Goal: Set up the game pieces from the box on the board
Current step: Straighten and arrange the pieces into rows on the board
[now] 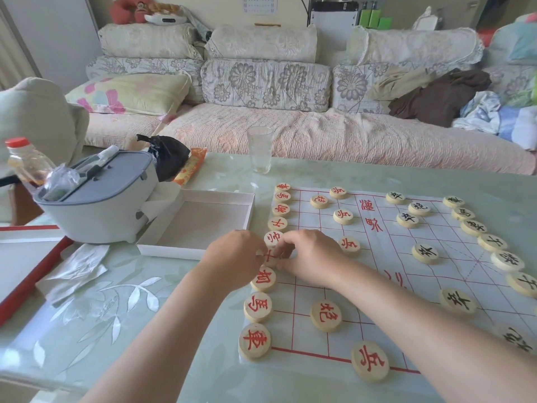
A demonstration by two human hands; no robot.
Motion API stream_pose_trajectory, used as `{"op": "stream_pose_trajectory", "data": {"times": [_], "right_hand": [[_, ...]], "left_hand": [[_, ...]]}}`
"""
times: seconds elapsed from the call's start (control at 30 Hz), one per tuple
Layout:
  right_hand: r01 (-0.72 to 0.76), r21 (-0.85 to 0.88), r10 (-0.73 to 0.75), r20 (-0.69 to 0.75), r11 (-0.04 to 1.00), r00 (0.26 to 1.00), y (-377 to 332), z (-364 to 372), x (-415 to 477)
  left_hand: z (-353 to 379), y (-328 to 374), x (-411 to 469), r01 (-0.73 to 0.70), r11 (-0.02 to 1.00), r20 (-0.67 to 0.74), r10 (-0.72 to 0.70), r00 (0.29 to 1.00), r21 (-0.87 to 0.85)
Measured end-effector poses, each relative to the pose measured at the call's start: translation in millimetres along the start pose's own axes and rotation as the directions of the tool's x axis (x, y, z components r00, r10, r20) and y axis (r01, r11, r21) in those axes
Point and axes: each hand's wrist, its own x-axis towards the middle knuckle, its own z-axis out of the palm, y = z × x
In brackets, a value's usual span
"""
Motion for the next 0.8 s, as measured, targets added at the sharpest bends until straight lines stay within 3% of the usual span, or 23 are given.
{"op": "stream_pose_trajectory", "data": {"times": [0.17,0.4,0.6,0.8], "right_hand": [[-0.031,0.025,0.033,-0.110,0.999,0.993,7,-16,14],[0.031,-0.026,-0.033,-0.083,0.999,0.996,12,-6,31],[0.030,-0.048,-0.033,-0.056,0.998,0.998,16,1,36],[-0.001,0.013,0.002,-0.074,1.000,0.997,20,6,42]], "left_hand": [[-14,0,9,-0.094,0.996,-0.174,0.094,0.980,0.008],[1,6,26,-0.146,0.984,-0.096,0.156,0.983,0.101],[9,3,36,-0.049,0.974,-0.158,0.085,0.984,0.220],[18,3,44,-0.028,0.975,-0.123,0.057,0.991,0.222]]}}
